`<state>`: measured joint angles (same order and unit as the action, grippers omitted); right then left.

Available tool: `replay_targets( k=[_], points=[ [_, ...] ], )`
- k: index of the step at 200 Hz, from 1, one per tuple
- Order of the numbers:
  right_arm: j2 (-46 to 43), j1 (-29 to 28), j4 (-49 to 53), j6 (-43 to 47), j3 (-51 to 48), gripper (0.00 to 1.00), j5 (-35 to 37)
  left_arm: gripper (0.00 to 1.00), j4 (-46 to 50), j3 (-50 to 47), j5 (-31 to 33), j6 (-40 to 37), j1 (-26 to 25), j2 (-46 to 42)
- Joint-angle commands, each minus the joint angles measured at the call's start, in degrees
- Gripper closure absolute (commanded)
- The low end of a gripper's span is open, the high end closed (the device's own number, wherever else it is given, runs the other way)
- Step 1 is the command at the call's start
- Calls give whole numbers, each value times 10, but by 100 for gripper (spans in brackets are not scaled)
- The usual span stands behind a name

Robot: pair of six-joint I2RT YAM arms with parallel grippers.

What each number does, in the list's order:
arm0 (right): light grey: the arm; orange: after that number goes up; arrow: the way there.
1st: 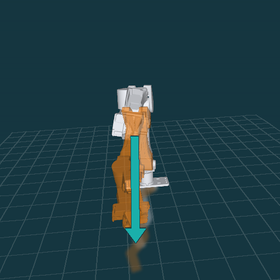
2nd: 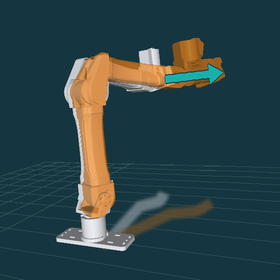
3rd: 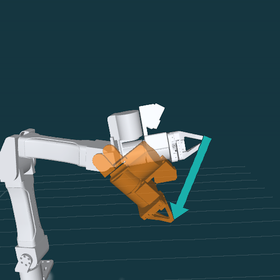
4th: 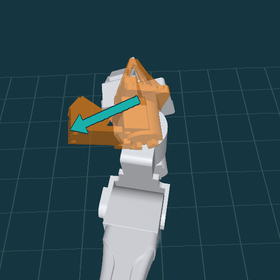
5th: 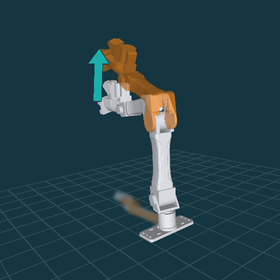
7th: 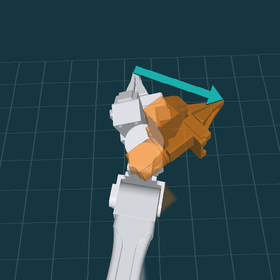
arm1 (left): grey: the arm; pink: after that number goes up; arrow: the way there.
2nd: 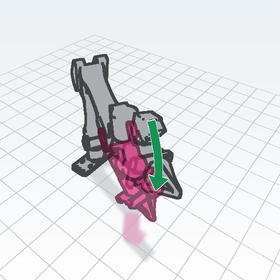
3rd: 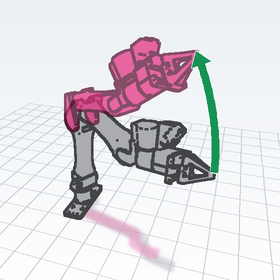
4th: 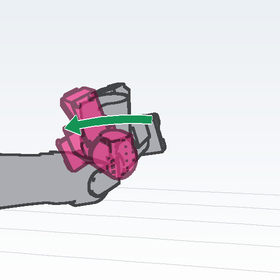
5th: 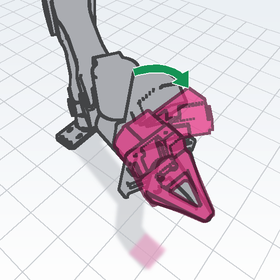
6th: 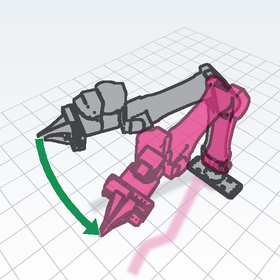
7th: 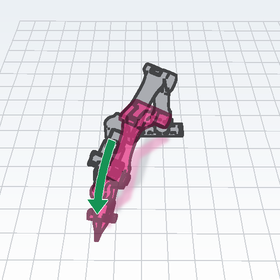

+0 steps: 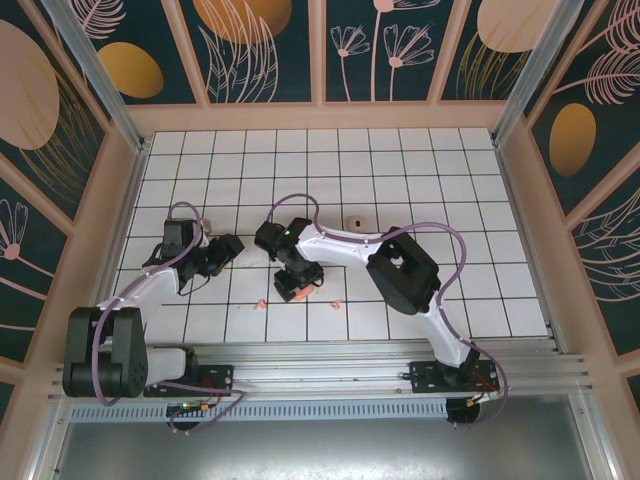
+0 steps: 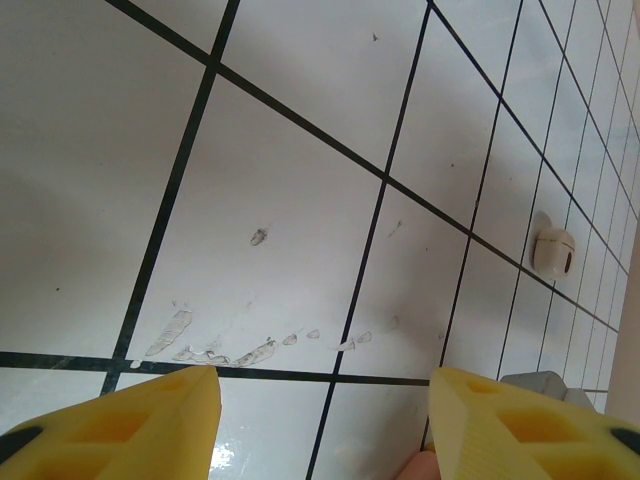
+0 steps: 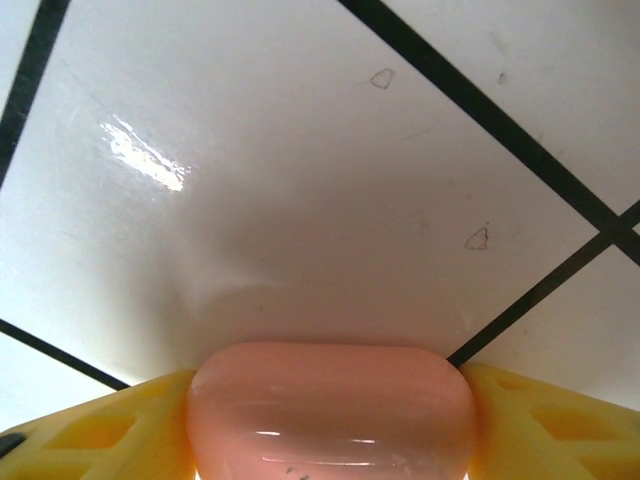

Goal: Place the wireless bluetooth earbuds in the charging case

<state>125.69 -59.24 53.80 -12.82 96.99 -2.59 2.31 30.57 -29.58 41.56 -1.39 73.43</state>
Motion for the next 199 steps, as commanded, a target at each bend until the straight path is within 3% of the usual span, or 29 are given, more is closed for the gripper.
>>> replay_targets(
  k=[1, 34, 71, 128, 171, 199],
  points=[
    [-19, 1, -4, -23, -27, 38, -8, 43, -3, -1, -9, -10, 3, -15],
    [-70, 16, -58, -67, -58, 40, -20, 45, -2, 5, -8, -22, 3, -32],
    [-172, 67, -207, -164, -135, 43, -79, 48, -27, 11, 17, -57, 3, -98],
    [-326, 166, -468, -304, -294, 44, -153, 50, -231, -57, -1, -119, 2, -253],
    [-359, 189, -556, -356, -312, 45, -163, 48, -390, -131, -44, -187, 2, -352],
    [-371, 194, -630, -402, -318, 45, -164, 47, -415, -147, -83, -252, 1, -379]
  ],
)
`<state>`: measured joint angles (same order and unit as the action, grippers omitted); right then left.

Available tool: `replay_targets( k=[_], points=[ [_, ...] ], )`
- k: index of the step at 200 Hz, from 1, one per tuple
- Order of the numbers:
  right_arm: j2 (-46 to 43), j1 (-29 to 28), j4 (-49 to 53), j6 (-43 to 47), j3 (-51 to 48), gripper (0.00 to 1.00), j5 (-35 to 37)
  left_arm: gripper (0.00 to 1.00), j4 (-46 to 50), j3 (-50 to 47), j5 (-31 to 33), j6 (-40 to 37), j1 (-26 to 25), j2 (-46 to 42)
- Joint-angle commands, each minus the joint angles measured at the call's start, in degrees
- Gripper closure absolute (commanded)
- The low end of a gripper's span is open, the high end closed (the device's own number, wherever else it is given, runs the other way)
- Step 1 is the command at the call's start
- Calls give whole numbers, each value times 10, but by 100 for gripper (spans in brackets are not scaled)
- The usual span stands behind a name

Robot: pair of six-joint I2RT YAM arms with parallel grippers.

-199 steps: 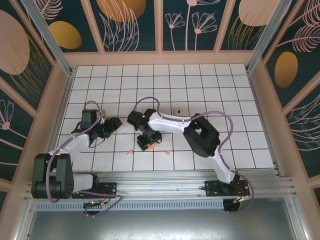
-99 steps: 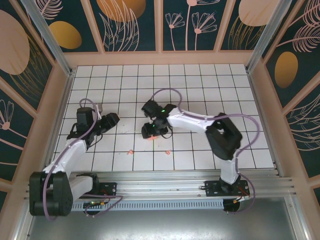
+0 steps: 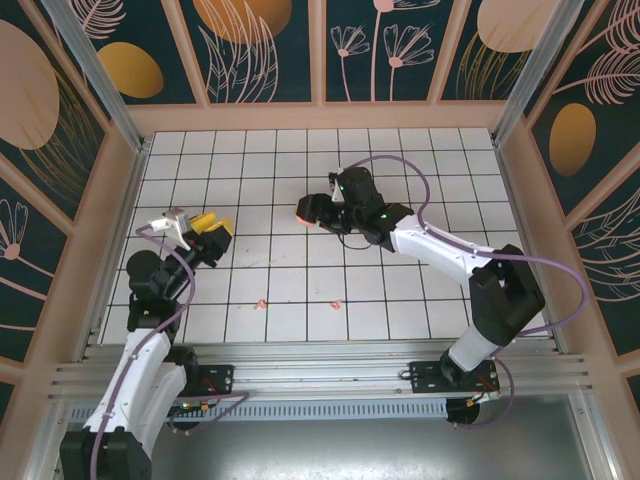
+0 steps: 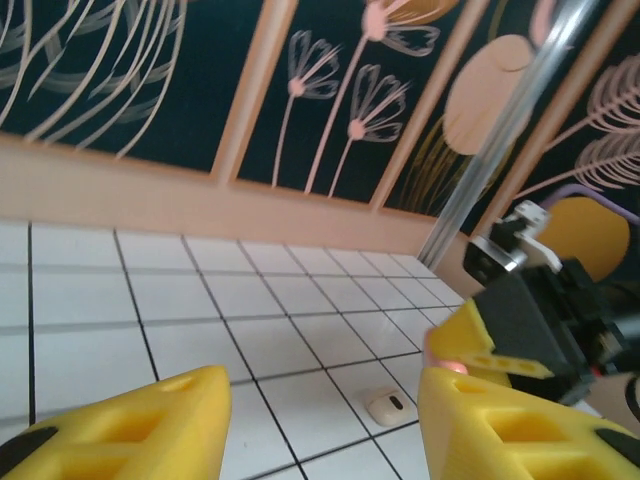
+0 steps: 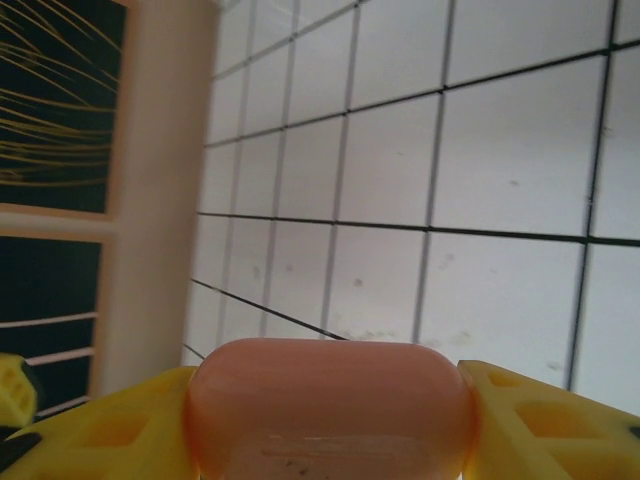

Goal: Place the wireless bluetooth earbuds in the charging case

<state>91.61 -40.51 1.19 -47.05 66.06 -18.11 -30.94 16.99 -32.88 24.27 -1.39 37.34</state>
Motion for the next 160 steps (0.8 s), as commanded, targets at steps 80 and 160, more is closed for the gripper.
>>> replay_targets(
  k=[80, 160],
  points=[
    [-21, -30, -244, -133, 11, 47, -17, 47, -102, 3, -87, -176, -59, 15],
    [-4, -94, -221, -109, 38, 47, 13, 48, -149, 22, -74, -173, -83, 63]
  ],
)
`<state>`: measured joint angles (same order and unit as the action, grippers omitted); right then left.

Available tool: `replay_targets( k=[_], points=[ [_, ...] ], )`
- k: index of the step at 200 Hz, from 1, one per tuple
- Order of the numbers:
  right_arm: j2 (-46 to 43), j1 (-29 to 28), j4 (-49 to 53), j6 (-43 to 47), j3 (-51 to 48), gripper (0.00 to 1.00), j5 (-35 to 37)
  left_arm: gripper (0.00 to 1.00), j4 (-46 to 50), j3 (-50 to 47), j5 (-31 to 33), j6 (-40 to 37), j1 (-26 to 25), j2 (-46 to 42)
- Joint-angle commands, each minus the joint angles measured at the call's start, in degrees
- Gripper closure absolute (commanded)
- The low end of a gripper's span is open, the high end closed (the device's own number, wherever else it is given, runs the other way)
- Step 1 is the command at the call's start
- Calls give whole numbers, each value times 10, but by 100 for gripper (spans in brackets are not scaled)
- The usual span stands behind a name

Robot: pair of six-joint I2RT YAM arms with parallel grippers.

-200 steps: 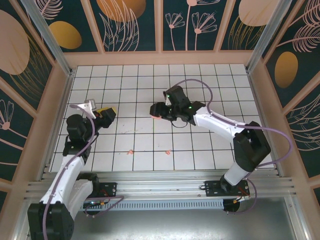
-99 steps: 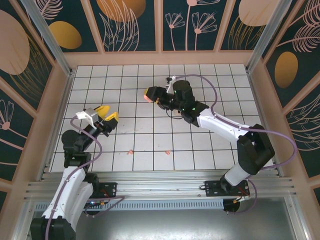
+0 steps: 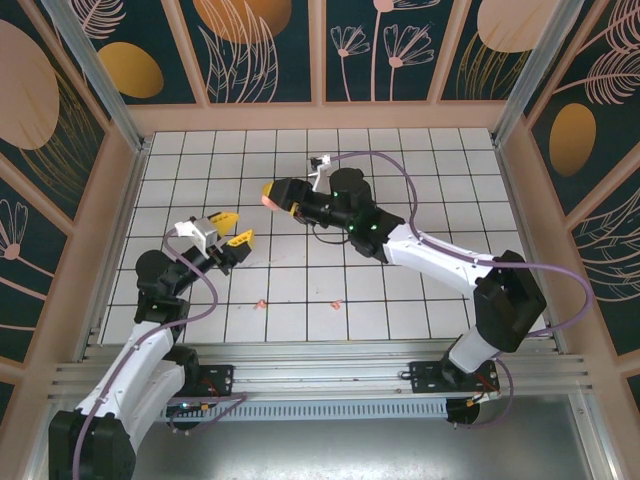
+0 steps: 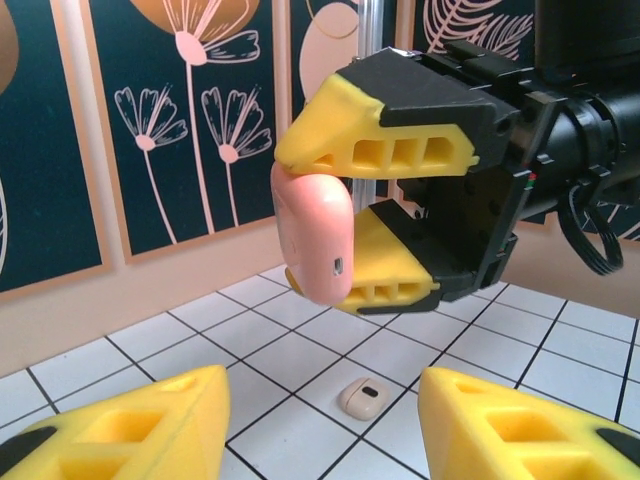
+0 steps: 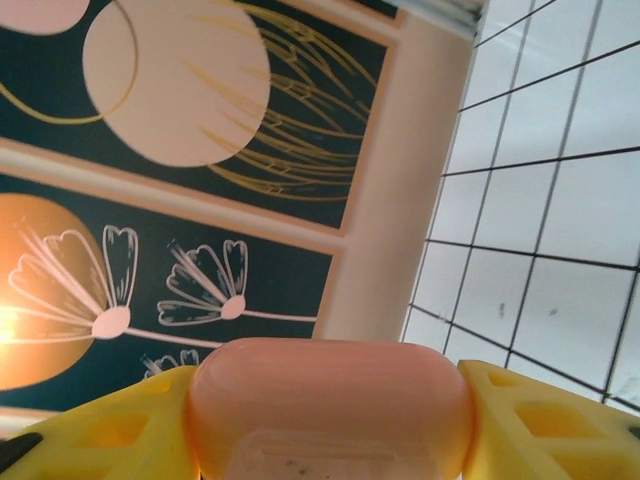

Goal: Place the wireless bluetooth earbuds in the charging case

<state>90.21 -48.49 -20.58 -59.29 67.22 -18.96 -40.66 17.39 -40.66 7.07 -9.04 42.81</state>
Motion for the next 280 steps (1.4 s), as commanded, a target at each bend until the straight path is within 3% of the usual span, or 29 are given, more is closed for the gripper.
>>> replay_targets(
  k=[1, 168, 216, 280],
  points=[
    [10, -15, -3, 13, 27, 47, 22, 48, -53, 18, 3, 0, -6, 9],
    [38, -67, 26, 61, 76, 47, 37, 55, -104, 40, 47, 77, -19, 51],
    [38, -75, 21, 68, 81, 47, 33, 60, -98, 43, 46, 77, -20, 55],
    [37, -78, 19, 83, 87, 47, 23, 77, -85, 41, 51, 75, -21, 55]
  ],
)
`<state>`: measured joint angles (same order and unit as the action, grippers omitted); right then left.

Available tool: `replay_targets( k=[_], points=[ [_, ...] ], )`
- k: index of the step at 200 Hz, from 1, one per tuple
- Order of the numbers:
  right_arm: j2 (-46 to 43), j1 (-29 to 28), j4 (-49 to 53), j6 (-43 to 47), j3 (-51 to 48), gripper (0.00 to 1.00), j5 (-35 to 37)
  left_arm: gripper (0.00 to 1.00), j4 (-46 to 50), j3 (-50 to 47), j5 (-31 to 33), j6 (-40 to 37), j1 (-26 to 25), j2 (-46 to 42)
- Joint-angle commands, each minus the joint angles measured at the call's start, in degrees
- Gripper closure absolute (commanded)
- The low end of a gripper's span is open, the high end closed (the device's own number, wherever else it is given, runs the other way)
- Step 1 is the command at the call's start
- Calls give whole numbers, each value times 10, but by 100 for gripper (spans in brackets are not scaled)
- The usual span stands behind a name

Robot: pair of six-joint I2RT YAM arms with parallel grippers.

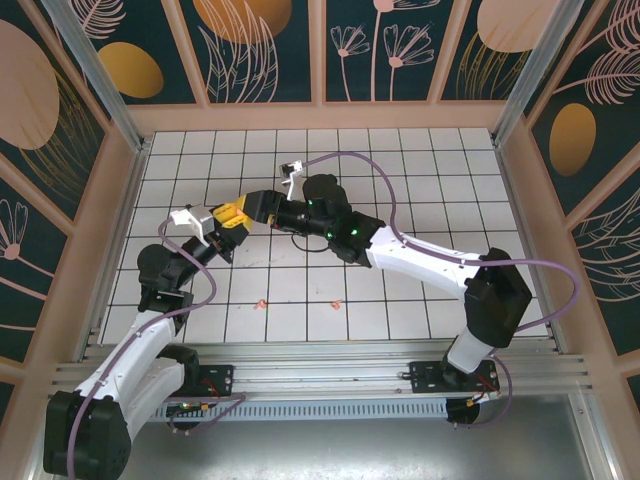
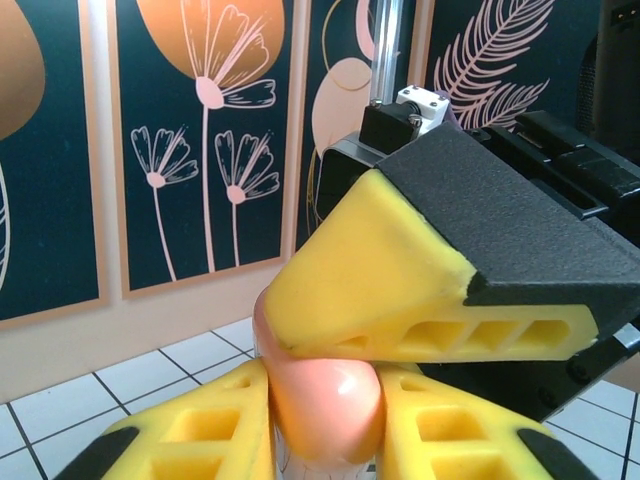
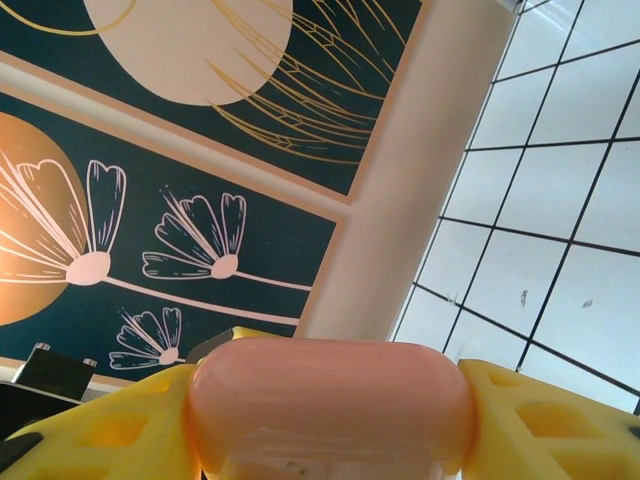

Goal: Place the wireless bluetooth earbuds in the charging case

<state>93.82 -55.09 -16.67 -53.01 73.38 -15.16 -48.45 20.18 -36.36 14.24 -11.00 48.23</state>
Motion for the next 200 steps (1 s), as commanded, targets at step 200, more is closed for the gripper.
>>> replay_targets(
  k=[200],
  points=[
    [-250, 118, 87, 522, -100, 25, -187, 81, -119, 76, -167, 111, -9, 59]
  ],
)
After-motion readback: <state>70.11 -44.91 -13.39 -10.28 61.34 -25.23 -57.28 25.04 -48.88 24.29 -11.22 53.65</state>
